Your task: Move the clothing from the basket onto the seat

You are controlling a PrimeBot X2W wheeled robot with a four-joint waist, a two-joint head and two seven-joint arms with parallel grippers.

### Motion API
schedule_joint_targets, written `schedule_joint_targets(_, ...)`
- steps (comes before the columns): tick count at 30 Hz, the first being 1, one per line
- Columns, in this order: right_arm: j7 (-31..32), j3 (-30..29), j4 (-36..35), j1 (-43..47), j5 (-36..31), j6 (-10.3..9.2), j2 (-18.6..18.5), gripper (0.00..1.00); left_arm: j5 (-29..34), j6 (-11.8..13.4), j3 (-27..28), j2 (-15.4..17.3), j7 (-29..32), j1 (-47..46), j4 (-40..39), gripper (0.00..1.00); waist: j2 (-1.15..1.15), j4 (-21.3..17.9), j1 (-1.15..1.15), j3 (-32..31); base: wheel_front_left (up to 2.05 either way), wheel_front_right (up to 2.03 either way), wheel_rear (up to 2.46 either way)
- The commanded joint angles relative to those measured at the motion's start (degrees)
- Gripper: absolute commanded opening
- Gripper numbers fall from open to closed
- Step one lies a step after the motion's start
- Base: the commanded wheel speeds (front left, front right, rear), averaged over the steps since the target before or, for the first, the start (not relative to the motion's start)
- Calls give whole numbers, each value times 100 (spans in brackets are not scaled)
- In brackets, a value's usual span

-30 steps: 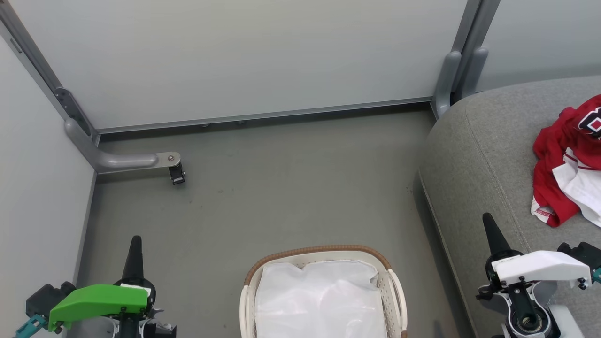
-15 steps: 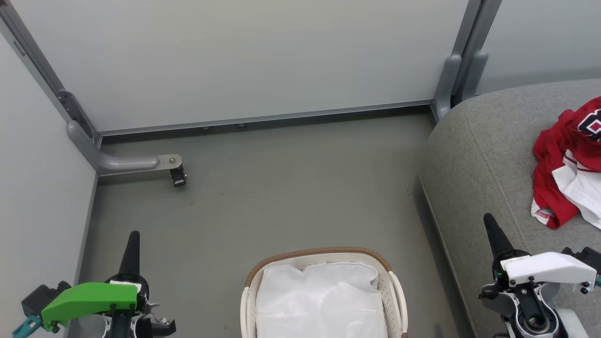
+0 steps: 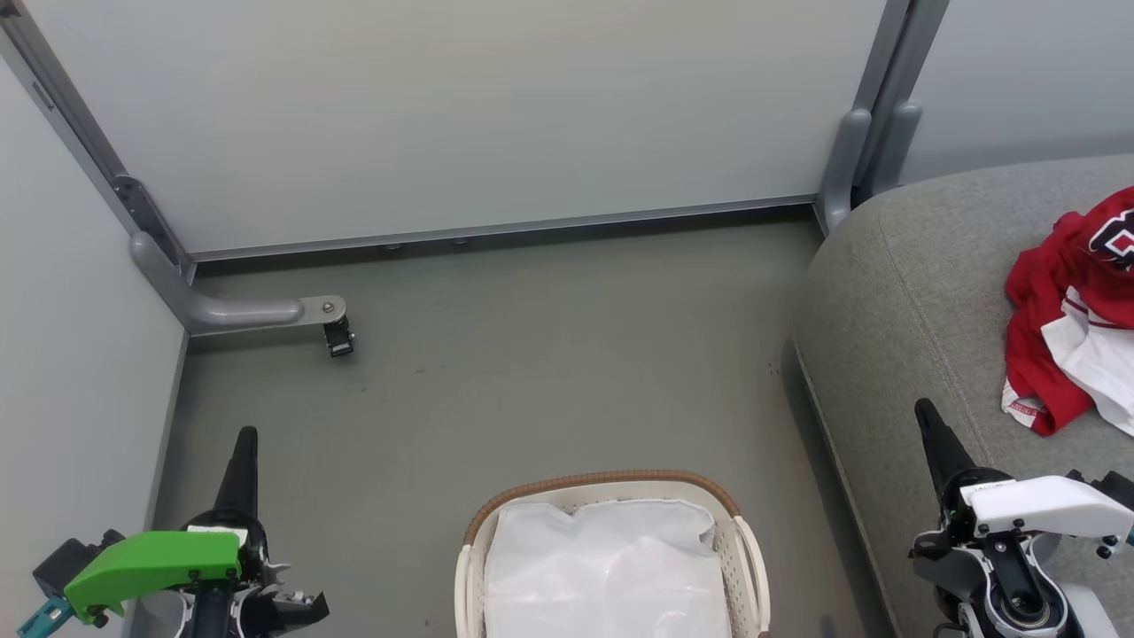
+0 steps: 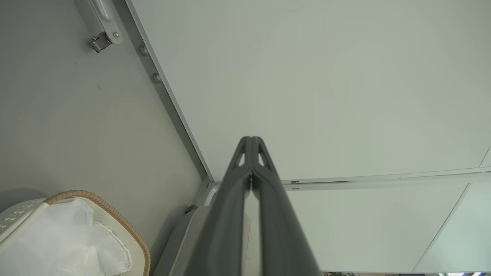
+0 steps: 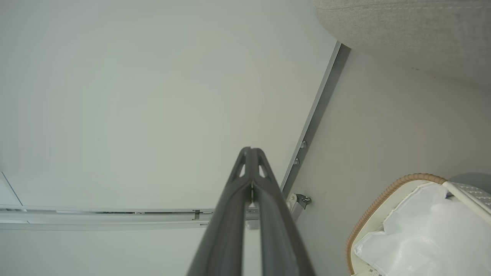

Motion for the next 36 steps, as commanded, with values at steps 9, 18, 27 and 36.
schedule_joint_targets(9,131,-58,-105,99,460,-1,-37,0,-435,-40,77,40,132,-137,-77,0,44,9,0,-34,0,0,0)
schedule_joint_targets(18,218,-90,-154,118,800,-2,-41,0,-759,-64,120,42,220,-140,-117,0,48,18,0,-65,0,0,0)
schedule_joint_targets(27,270,-104,-175,124,973,-2,-42,0,-922,-69,139,43,273,-143,-130,0,50,23,0,-85,0,0,0)
schedule_joint_targets(36,269,-104,-175,125,974,-2,-42,0,-922,-69,139,43,273,-142,-130,0,50,23,0,-85,0,0,0)
